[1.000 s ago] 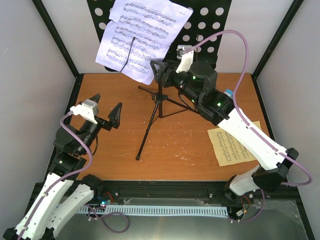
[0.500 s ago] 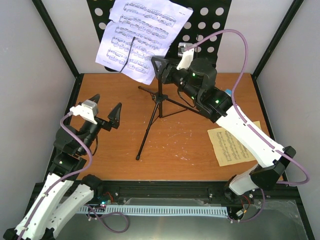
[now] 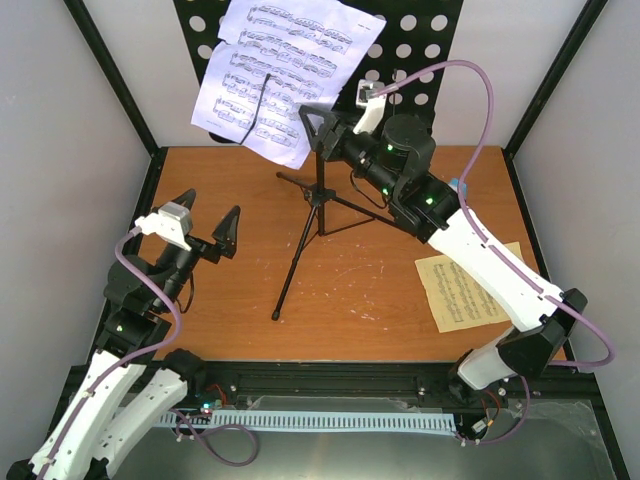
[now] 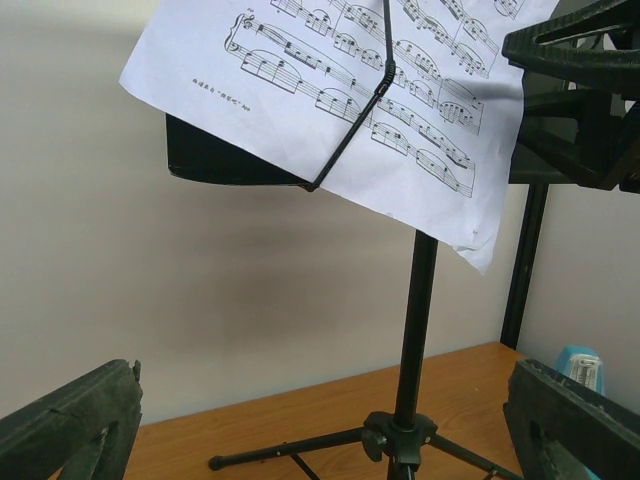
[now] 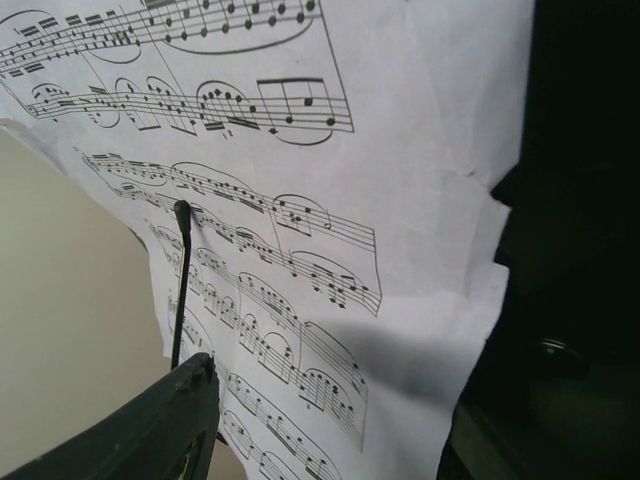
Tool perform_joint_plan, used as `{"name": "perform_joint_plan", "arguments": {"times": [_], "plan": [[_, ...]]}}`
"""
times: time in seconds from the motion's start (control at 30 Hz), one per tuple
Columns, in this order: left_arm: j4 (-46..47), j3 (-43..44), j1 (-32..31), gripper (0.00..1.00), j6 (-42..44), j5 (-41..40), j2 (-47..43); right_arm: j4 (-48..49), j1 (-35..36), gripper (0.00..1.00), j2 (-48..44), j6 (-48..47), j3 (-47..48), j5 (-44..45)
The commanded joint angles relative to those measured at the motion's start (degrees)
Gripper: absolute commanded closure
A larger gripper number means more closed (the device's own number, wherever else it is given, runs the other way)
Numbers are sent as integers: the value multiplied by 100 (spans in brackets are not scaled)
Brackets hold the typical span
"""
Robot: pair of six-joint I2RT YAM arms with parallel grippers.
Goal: Pack up the instrument practice props
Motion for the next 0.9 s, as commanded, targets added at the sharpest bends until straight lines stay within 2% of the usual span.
{"name": "perform_joint_plan", "arguments": {"times": [0.0, 0.5, 0.67, 0.87], "plan": [[110, 17, 50, 0, 46, -45, -66, 381, -57, 45, 107, 78, -26, -119], [110, 23, 50, 1, 37, 25, -26, 1740, -56, 60, -187, 21, -852, -638], [110, 24, 50, 1, 38, 42, -12, 1923, -57, 64, -161, -122, -834, -689], [113, 42, 50, 1, 22, 87, 0, 1773, -51, 64, -37, -236, -680, -469]]}}
